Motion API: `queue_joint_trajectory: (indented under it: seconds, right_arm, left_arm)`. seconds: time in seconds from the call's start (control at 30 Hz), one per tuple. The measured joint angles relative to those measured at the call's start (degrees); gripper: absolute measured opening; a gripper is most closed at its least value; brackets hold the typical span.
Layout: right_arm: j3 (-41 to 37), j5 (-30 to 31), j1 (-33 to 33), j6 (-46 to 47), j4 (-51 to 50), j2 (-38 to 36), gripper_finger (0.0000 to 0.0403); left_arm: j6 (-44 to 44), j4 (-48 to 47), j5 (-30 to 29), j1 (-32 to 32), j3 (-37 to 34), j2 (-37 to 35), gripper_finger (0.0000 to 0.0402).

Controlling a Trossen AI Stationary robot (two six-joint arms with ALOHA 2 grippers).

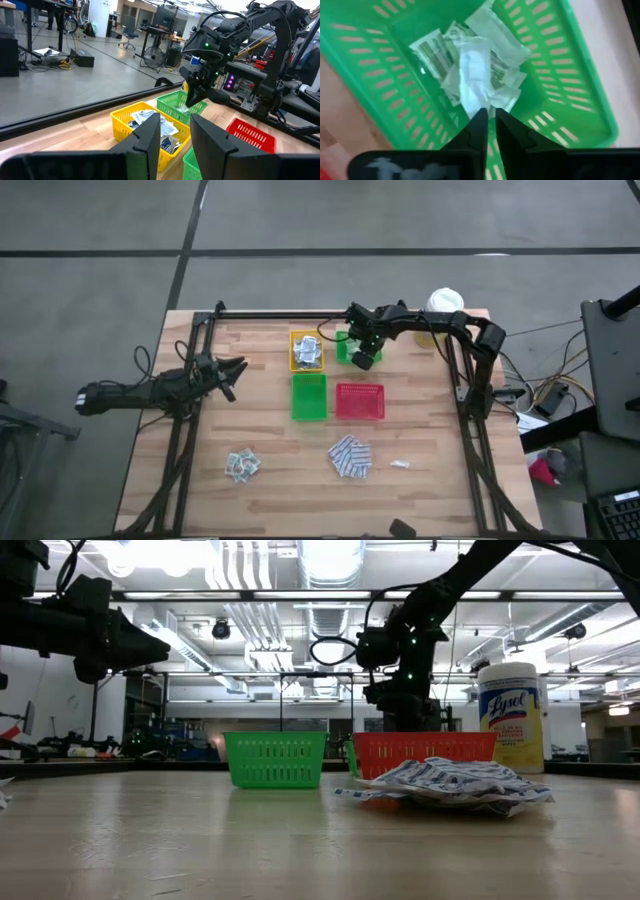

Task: Pick & Place First Aid Supplies
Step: Put the green bandage pack into the top green bin

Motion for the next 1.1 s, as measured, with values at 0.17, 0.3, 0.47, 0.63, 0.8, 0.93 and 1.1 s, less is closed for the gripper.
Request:
queue_joint_trajectory:
  seconds: [0.17, 0.3, 0.47, 0.63, 0.8, 0.93, 1.1]
  right_arm:
    - [0.02, 0.18, -0.44, -0.07, -0.29, -0.49, 0.0076]
    - [2.52, -0.06, -0.3, 0.66, -4.15, -1.7, 0.0094]
    - [5.8, -0.05, 1.07, 1.47, -10.62, -5.18, 0.0101]
    - [6.22, -0.94, 3.79, 2.67, -13.91, -10.9, 0.0095]
    - [3.41, -8.39, 6.6, 6.41, -15.36, -18.31, 0.0083]
    - [-0.56, -14.52, 10.34, 8.84, -15.3, -24.76, 0.0073]
    - [-5.98, -15.37, 17.02, 13.05, -14.97, -32.08, 0.0064]
  left_arm:
    - [0.01, 0.0, 0.0, 0.0, 0.0, 0.0, 0.0108]
    - [0.04, 0.0, -0.01, 0.0, 0.0, 0.0, 0.0108]
    - [0.07, 0.0, -0.01, 0.0, 0.0, 0.0, 0.0108]
    - [0.07, 0.0, 0.01, 0.0, 0.0, -0.01, 0.0108]
    - [-0.02, 0.0, 0.01, 0.0, 0.0, 0.0, 0.0108]
    - [-0.04, 0.0, 0.01, 0.0, 0.0, 0.0, 0.0108]
    - [-0.07, 0.0, 0.01, 0.0, 0.0, 0.0, 0.0108]
